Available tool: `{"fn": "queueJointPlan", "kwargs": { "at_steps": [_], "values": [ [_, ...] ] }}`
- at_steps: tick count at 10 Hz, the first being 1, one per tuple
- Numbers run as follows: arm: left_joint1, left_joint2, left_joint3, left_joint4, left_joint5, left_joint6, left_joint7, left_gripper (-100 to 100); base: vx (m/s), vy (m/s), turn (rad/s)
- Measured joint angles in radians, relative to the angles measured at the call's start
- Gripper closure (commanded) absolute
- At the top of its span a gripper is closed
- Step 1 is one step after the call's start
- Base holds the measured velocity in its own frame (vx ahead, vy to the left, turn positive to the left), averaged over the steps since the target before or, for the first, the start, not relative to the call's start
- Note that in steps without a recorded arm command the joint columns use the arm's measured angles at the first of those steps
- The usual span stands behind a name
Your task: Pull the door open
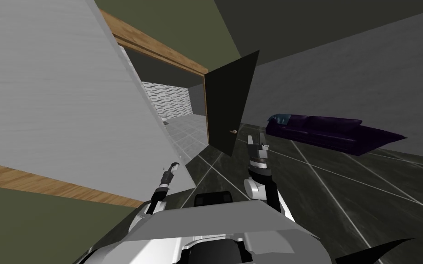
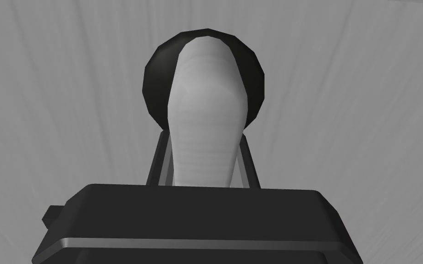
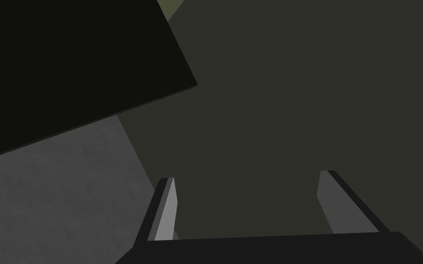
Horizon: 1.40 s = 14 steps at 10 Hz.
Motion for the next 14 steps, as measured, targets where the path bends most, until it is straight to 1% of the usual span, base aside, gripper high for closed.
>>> {"fn": "queueJointPlan", "kwargs": {
  "at_steps": [1, 2, 3, 4, 5, 6, 7, 8, 9, 10, 11, 13, 14],
  "values": [
    [0.006, 0.008, -0.005, 0.004, -0.006, -0.015, 0.011, 100, -0.216, 0.058, -0.111],
    [0.009, 0.017, -0.013, 0.019, -0.012, -0.034, 0.023, 100, -0.207, 0.06, -0.13],
    [0.023, 0.023, -0.02, 0.012, -0.02, -0.045, 0.036, 100, -0.21, 0.037, -0.107],
    [0.045, 0.031, -0.028, -0.008, -0.027, -0.051, 0.05, 100, -0.208, 0.056, -0.106],
    [0.042, 0.04, -0.034, 0.014, -0.033, -0.072, 0.063, 100, -0.224, 0.075, -0.121],
    [0.051, 0.048, -0.042, 0.016, -0.04, -0.089, 0.076, 100, -0.105, 0.029, -0.033],
    [0.054, 0.047, -0.045, 0.017, -0.042, -0.091, 0.079, 100, -0.142, 0.035, -0.13],
    [0.061, 0.052, -0.046, 0.022, -0.045, -0.104, 0.084, 100, -0.197, 0.073, -0.19],
    [0.076, 0.059, -0.047, 0.013, -0.049, -0.118, 0.093, 100, -0.185, 0.073, -0.129],
    [0.09, 0.063, -0.051, 0.001, -0.053, -0.126, 0.101, 100, -0.1, 0.026, -0.034],
    [0.089, 0.065, -0.053, 0.015, -0.056, -0.139, 0.104, 100, -0.091, 0.021, -0.095],
    [0.109, 0.077, -0.055, 0.017, -0.062, -0.164, 0.117, 100, -0.105, 0.04, -0.102],
    [0.108, 0.08, -0.056, 0.035, -0.065, -0.183, 0.12, 100, -0.113, 0.042, -0.131]
  ]
}}
